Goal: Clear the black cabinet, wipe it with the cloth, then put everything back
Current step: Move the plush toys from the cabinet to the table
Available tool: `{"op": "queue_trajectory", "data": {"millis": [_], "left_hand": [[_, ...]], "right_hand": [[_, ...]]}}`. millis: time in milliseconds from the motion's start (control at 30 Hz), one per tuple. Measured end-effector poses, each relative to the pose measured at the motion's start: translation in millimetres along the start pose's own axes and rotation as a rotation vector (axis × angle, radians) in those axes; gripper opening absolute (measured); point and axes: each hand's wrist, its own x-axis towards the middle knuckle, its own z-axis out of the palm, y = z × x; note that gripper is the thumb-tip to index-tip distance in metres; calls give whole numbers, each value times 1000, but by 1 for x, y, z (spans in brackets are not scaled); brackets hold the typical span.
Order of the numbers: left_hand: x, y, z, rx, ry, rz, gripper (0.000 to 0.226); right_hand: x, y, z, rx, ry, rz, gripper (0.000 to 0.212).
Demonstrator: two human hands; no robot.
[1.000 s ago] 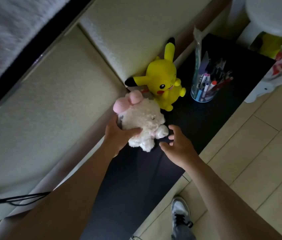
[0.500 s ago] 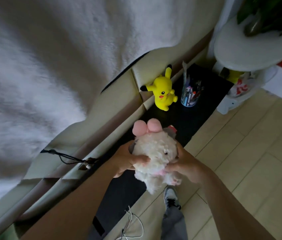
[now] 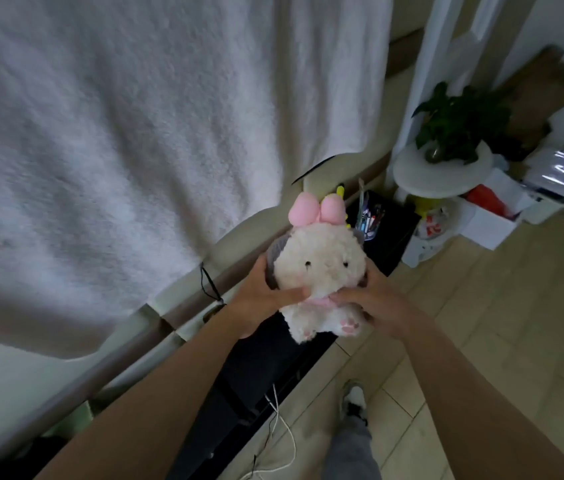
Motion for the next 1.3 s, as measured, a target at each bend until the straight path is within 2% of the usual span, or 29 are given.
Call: {"op": "queue_trajectory", "data": {"millis": [233,433,600,833,1033,1200,1300], "left_hand": [[-68,29,-30,129,80,106,83],[-97,36,-49,138,207,138,86],[-120,33,-51,141,318,124,86],[-166,17,-72,108,446,84,99],[-225,6,-118,116,511,89,93],[-279,-13,-179,70,536,110,104],[-321,-26,-222,44,534,118,94]], "right_hand": [[-42,-23,68,12,-61,-47,101],[-58,-36,98,2,-148,-92,94],[-64,-39,107,-38,-208,-78,79],[-74,-28,146,-101,-292,-53,81],[-100,-22,212,-183,-355,-54,80],[-125,-6,288,-222,-370,-56,79],[-143,10,344,-248,-370,-34,80]]}}
